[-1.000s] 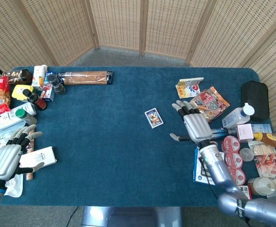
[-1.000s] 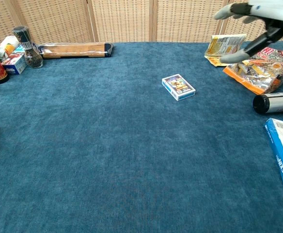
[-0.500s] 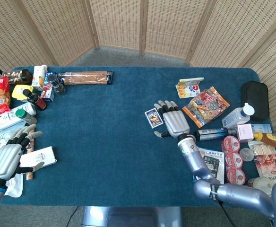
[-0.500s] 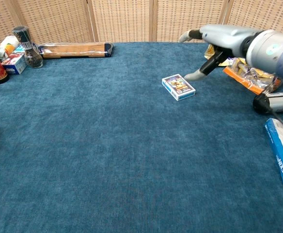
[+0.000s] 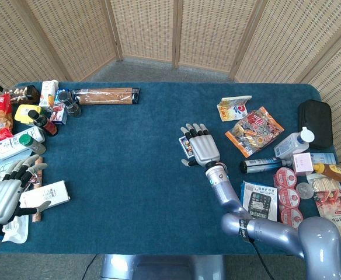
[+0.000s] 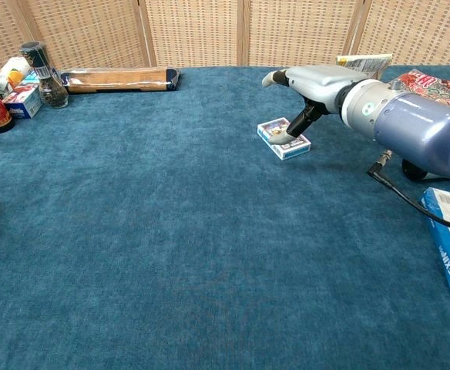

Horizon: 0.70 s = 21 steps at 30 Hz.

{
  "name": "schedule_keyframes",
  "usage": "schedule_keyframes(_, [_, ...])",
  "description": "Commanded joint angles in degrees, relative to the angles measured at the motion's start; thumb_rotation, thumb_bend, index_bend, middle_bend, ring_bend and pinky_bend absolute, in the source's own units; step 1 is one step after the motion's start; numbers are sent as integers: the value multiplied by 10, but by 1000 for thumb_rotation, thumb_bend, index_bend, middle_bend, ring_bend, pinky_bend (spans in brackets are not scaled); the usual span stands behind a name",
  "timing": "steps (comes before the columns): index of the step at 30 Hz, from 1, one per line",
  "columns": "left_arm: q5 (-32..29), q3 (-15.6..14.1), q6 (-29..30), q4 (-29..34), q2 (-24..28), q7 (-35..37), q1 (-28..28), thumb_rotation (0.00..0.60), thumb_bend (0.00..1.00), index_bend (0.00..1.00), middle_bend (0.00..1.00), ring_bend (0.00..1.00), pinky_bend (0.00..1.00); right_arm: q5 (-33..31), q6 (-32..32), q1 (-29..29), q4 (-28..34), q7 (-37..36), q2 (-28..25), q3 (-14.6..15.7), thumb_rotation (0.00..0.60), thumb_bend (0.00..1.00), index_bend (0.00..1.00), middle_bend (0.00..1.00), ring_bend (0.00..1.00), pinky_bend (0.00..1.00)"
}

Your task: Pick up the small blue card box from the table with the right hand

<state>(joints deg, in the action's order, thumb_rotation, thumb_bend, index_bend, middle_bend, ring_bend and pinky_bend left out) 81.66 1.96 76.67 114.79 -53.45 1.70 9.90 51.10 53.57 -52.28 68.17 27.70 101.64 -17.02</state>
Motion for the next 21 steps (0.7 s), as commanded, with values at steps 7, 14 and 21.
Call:
schedule_keyframes(7, [4,0,6,8,3,-6,-2,600,219,184,52,0,0,26,-27,-13,-81,-46,33,0,473,221,0,0,0,0])
schedule_keyframes(14, [6,-1,11,15,5,-13,-5,600,218,183,52,0,0,36,-47,-24,-138,-67,60,-2,474,222,0,0,0,0])
schedule_keyframes(21, [8,-2,16,20,9,-15,-9,600,220,184,52,0,0,52,-62,-27,-192,-91,83,0,473,222,0,0,0,0])
